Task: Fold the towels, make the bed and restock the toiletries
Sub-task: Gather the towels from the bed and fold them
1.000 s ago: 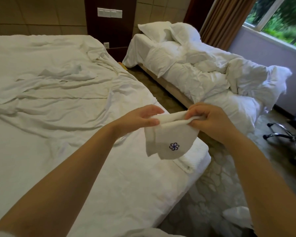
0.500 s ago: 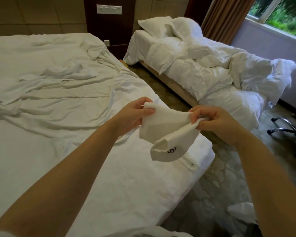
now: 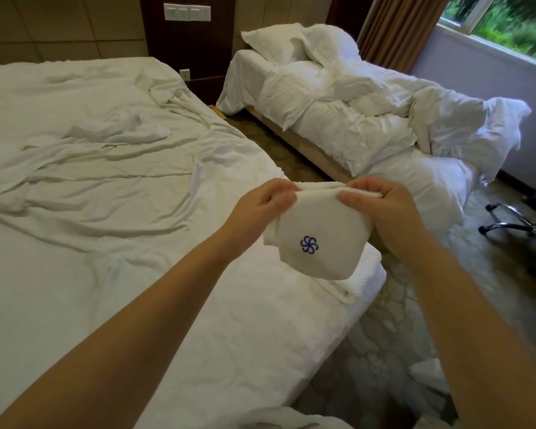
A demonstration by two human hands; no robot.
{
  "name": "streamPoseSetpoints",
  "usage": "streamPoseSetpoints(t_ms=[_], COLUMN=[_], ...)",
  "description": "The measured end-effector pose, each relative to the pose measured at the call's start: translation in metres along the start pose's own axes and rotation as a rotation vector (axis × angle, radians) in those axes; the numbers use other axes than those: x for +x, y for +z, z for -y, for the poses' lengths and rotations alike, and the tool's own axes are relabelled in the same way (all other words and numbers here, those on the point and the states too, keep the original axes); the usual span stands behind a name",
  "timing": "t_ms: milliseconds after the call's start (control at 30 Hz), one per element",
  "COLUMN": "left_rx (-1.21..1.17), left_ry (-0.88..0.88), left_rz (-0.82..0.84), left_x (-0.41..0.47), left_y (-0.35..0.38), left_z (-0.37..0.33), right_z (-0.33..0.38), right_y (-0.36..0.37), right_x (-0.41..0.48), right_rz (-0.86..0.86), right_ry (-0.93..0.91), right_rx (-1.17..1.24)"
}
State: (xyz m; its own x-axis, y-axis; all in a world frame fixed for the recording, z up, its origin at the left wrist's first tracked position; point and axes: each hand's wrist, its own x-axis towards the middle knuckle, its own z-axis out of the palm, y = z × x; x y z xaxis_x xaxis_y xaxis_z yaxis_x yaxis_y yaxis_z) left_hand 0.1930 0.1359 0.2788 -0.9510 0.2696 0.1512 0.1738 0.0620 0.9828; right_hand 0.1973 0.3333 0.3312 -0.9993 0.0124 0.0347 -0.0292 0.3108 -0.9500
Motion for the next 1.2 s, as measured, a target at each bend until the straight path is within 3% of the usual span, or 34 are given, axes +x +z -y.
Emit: streamPoseSetpoints(t_ms=[133,233,333,467,600,700,767,833,900,967,1033,1067,1133,1200], left_rx=[0.198,-0.082,-0.221,-0.226,-0.236,-0.208,-0.281,-0.398,-0.590,-0.686,-0.665,-0.637,-0.464,-0.182], left_ry=[0.056,-0.054,-0.113,-0.171,-0.285,-0.391,-0.454,-0.544,-0.682,-0.822,-0.953,-0.993,-0.942,-0.805], left_rz=[-0.093,-0.150,-0.077,-0.073,-0.149,-0.181,-0.214,-0.257,-0.236,-0.114,-0.077,-0.146,-0.377,-0.427], left_x=[0.002,0.004,0.009,0.018,0.027,0.037,0.049,0.066,0.080,0.085,0.092,0.098,0.112,0.130], left_y=[0.006,-0.005,-0.014,-0.011,-0.003,0.002,0.002,0.000,-0.001,0.000,0.011,0.016,0.020,0.018], left_z=[0.001,-0.004,-0.004,0.008,0.033,0.053,0.071,0.096,0.129,0.164,0.205,0.226,0.265,0.290], right_z=[0.000,0.005,-0.001,-0.018,-0.054,-0.090,-0.117,-0.146,-0.177,-0.206,-0.236,-0.254,-0.288,-0.324], right_y=[0.001,-0.009,-0.019,-0.013,0.010,0.030,0.042,0.053,0.063,0.071,0.079,0.082,0.090,0.100], right_x=[0.004,0.007,0.012,0.015,0.021,0.027,0.032,0.040,0.056,0.077,0.104,0.117,0.141,0.162], right_rz=[0.010,0.152,0.255,0.286,0.037,-0.055,0.062,0.160,0.092,0.018,0.014,0.027,0.055,0.095], right_ry=[-0.061,-0.130,-0.117,-0.015,0.047,0.257,0.451,0.566,0.611,0.645,0.706,0.743,0.806,0.818], right_rx=[-0.117,-0.356,-0.445,-0.203,0.013,0.443,0.701,0.681,0.630,0.687,0.751,0.752,0.717,0.645])
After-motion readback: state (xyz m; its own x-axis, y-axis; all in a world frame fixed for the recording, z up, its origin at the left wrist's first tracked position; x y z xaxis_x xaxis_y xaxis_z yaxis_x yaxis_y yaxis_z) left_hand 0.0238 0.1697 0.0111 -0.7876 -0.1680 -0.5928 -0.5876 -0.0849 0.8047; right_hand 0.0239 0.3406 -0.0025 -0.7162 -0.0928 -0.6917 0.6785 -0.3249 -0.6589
